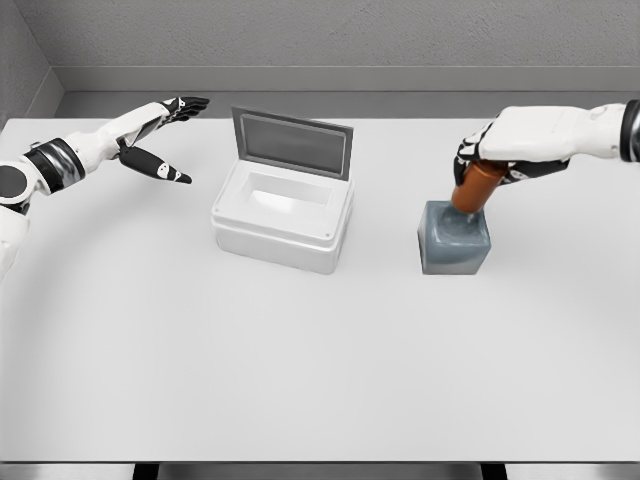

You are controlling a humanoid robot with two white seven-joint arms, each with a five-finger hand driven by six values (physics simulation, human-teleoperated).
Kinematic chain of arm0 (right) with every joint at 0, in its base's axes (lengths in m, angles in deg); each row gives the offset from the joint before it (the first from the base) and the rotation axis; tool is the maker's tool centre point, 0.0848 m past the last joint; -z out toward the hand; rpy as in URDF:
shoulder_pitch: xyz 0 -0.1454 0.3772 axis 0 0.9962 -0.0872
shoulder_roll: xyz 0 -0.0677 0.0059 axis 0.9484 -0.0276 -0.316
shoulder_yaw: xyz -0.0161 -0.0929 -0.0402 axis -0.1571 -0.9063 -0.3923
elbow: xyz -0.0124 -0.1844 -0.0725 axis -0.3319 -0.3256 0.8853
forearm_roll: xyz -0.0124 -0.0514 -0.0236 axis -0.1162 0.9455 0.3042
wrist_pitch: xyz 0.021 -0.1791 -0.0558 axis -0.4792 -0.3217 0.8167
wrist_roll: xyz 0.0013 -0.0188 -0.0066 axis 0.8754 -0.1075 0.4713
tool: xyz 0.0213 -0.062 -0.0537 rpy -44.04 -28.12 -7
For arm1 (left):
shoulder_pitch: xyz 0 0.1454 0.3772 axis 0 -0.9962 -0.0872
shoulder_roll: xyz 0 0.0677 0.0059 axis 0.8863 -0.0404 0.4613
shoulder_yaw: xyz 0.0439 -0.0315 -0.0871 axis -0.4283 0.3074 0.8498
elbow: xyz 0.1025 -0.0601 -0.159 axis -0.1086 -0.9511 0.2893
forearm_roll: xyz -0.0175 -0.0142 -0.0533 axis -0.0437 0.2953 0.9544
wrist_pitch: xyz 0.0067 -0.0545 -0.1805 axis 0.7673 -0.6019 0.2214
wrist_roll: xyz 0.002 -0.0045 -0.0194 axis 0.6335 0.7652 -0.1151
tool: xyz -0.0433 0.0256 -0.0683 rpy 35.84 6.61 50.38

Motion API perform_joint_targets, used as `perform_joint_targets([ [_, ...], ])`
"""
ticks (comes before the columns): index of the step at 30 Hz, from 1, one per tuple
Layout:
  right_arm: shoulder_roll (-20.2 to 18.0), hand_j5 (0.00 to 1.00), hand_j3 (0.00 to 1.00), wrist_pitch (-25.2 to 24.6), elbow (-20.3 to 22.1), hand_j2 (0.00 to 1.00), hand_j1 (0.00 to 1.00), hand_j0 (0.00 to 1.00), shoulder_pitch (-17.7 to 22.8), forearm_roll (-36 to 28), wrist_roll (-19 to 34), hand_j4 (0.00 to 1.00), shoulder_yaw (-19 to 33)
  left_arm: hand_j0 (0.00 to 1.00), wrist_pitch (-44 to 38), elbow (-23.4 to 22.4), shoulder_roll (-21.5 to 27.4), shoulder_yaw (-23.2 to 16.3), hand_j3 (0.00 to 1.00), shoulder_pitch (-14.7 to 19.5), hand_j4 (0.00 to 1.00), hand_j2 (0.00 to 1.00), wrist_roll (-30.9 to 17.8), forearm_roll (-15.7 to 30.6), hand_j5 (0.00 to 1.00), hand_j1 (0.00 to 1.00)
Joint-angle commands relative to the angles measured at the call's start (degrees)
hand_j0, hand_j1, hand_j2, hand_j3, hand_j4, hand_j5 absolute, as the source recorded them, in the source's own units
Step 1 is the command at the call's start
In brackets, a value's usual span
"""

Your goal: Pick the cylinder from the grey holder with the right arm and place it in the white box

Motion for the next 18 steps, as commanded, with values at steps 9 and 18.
perform_joint_targets([
  [9,1.5,0.43,0.43,-0.2,3.6,0.43,0.43,0.43,-0.7,-1.9,0.0,0.43,0.1,1.00,-0.1,0.1,0.1,0.2,1.00,0.0,1.00,1.00,0.0,0.4,1.00,1.00],
  [18,3.9,0.43,0.43,-0.2,6.0,0.43,0.43,0.43,-1.5,-1.9,0.0,0.43,-0.1,1.00,-0.1,0.1,0.4,0.3,1.00,0.0,1.00,1.00,0.0,0.6,1.00,1.00],
])
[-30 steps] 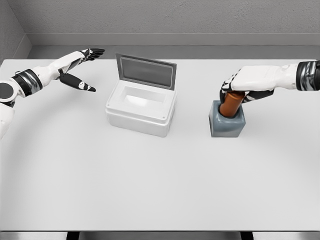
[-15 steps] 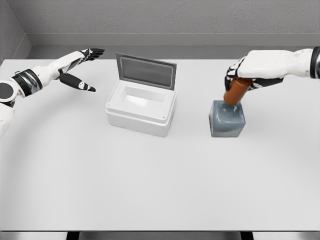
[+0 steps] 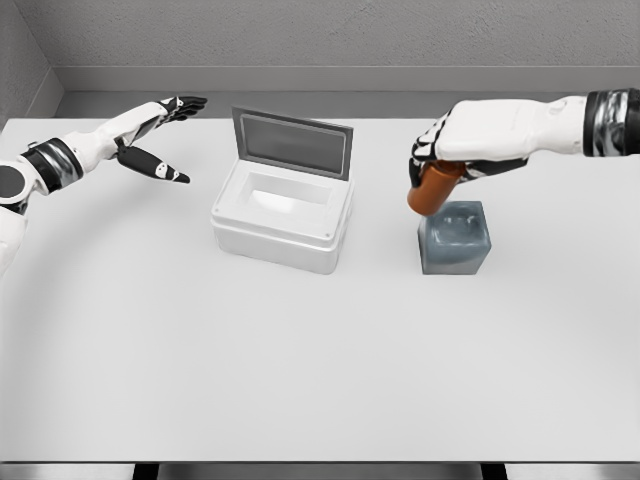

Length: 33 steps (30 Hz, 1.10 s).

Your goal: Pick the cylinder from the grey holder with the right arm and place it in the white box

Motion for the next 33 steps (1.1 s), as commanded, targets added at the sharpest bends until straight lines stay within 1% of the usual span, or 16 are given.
perform_joint_targets([
  [1,1.0,0.43,0.43,-0.2,0.8,0.43,0.43,0.43,0.0,-0.2,0.0,0.43,-0.1,1.00,-0.1,0.1,0.1,0.2,1.00,0.0,1.00,1.00,0.0,0.5,1.00,1.00],
  [8,4.7,0.43,0.43,-0.2,0.8,0.43,0.43,0.43,-0.4,0.0,0.0,0.43,-0.5,1.00,-0.1,0.1,0.5,0.2,1.00,0.0,1.00,1.00,0.0,0.7,1.00,1.00],
  [18,6.8,0.43,0.43,-0.2,0.1,0.43,0.43,0.43,-1.7,-0.2,0.0,0.43,-1.4,1.00,-0.1,0.1,0.5,0.2,1.00,0.0,1.00,1.00,0.0,0.7,1.00,1.00],
  [20,7.9,0.43,0.43,-0.2,-0.5,0.43,0.43,0.43,-2.0,-0.1,0.0,0.43,-1.5,1.00,-0.1,0.1,0.5,0.2,1.00,0.0,1.00,1.00,0.0,0.7,1.00,1.00],
  [23,8.1,0.43,0.43,-0.2,-1.1,0.43,0.43,0.43,-2.1,0.0,0.0,0.43,-1.5,1.00,-0.1,0.1,0.5,0.2,1.00,0.0,1.00,1.00,0.0,0.7,1.00,1.00],
  [25,9.6,0.43,0.43,-0.2,-2.5,0.43,0.43,0.43,-2.1,0.4,0.0,0.43,-1.5,1.00,-0.1,0.1,0.4,0.2,1.00,0.0,1.00,1.00,0.0,0.7,1.00,1.00],
  [29,10.0,0.43,0.43,-0.2,-3.2,0.43,0.43,0.43,-2.2,0.5,0.0,0.43,-1.5,1.00,-0.1,0.1,0.5,0.2,1.00,0.0,1.00,1.00,0.0,0.7,1.00,1.00],
  [33,11.5,0.43,0.43,-0.2,-5.2,0.43,0.43,0.43,-2.9,1.4,0.0,0.43,-1.6,1.00,-0.1,0.1,0.4,0.2,1.00,0.0,1.00,1.00,0.0,0.7,1.00,1.00],
])
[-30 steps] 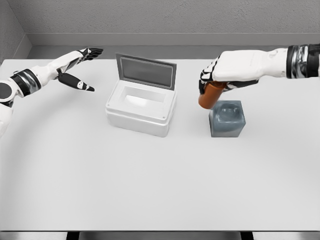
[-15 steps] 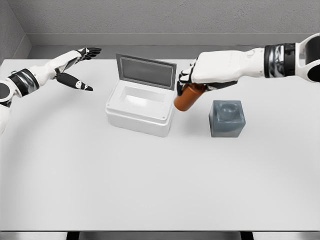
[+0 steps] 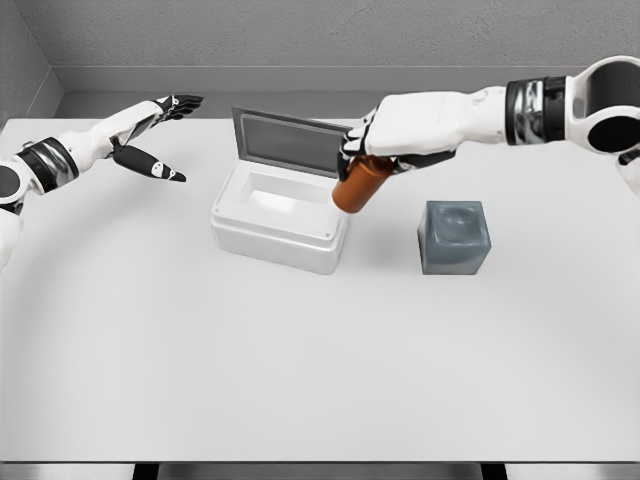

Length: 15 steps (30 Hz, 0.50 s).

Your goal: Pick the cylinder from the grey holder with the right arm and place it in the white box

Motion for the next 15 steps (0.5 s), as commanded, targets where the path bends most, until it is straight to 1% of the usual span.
perform_joint_targets([
  [1,0.9,0.43,0.43,-0.2,-1.3,0.43,0.43,0.43,0.0,0.1,0.0,0.43,0.0,1.00,-0.1,0.1,0.0,0.2,1.00,0.0,1.00,1.00,0.0,0.4,1.00,1.00],
  [4,2.7,0.43,0.43,-0.2,-2.8,0.43,0.43,0.43,0.0,1.3,0.0,0.43,-0.1,1.00,-0.1,0.1,0.1,0.2,1.00,-0.1,1.00,1.00,0.0,0.4,1.00,1.00],
  [6,3.1,0.43,0.43,-0.2,-3.2,0.43,0.43,0.43,0.0,1.5,0.0,0.43,-0.1,1.00,-0.1,0.1,0.1,0.2,1.00,-0.1,1.00,1.00,0.0,0.4,1.00,1.00],
  [8,4.9,0.43,0.43,-0.2,-5.2,0.43,0.43,0.43,0.0,3.5,0.0,0.43,-0.2,1.00,-0.1,0.1,0.1,0.2,1.00,-0.1,1.00,1.00,0.0,0.4,1.00,1.00],
  [11,5.4,0.43,0.43,-0.2,-6.0,0.43,0.43,0.43,-0.2,3.9,0.0,0.43,-0.3,1.00,-0.1,0.1,0.1,0.2,1.00,0.0,1.00,1.00,0.0,0.4,1.00,1.00],
  [13,6.2,0.43,0.43,-0.2,-7.9,0.43,0.43,0.43,-0.6,4.4,0.0,0.43,-0.4,1.00,-0.1,0.1,0.1,0.2,1.00,0.0,1.00,1.00,0.0,0.4,1.00,1.00],
  [15,7.0,0.43,0.43,-0.2,-8.9,0.43,0.43,0.43,-0.6,5.1,0.0,0.43,-0.4,1.00,-0.1,0.1,0.1,0.2,1.00,-0.1,1.00,1.00,0.0,0.4,1.00,1.00],
])
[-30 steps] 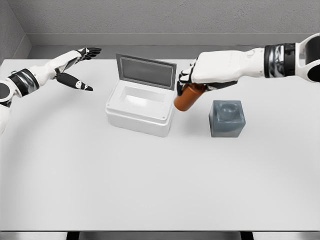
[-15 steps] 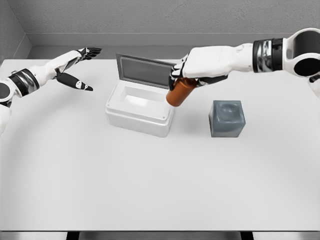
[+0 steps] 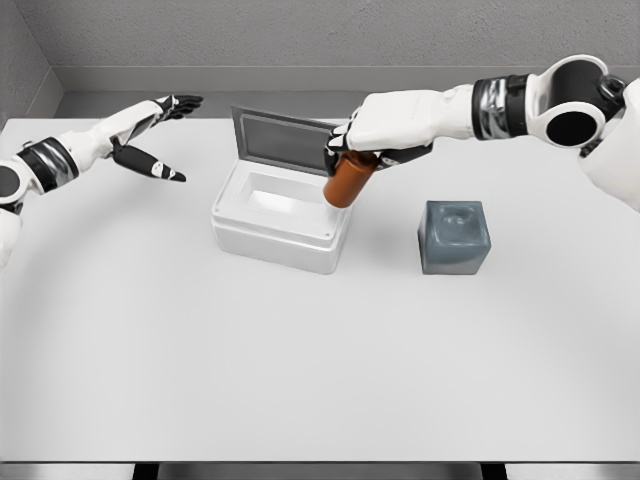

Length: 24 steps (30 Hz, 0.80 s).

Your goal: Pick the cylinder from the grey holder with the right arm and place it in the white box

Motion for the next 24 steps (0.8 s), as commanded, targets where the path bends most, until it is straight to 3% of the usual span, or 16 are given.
perform_joint_targets([
  [1,1.4,0.43,0.43,-0.2,-1.4,0.43,0.43,0.43,0.0,0.3,0.0,0.43,0.0,1.00,-0.1,0.1,0.0,0.2,1.00,0.1,1.00,1.00,0.0,0.4,1.00,1.00],
  [9,4.5,0.43,0.43,-0.2,-5.0,0.43,0.43,0.43,-0.9,1.6,0.0,0.43,0.0,1.00,-0.1,0.1,0.0,0.2,1.00,0.0,1.00,1.00,0.0,0.4,1.00,1.00],
  [16,4.6,0.45,0.45,-0.2,-5.2,0.45,0.45,0.45,-1.0,1.6,0.0,0.45,0.0,1.00,-0.1,0.1,0.0,0.1,1.00,0.0,1.00,1.00,0.0,0.4,1.00,1.00],
  [21,4.7,0.53,0.53,-0.2,-5.3,0.53,0.53,0.53,-0.8,2.2,0.0,0.53,0.2,1.00,-0.1,0.1,0.0,0.1,1.00,0.0,1.00,1.00,0.0,0.4,1.00,1.00],
  [24,4.7,0.64,0.64,-0.2,-5.3,0.64,0.64,0.64,-0.7,2.7,0.0,0.64,0.5,1.00,-0.1,0.1,0.0,0.1,1.00,0.0,1.00,1.00,0.0,0.4,1.00,1.00],
])
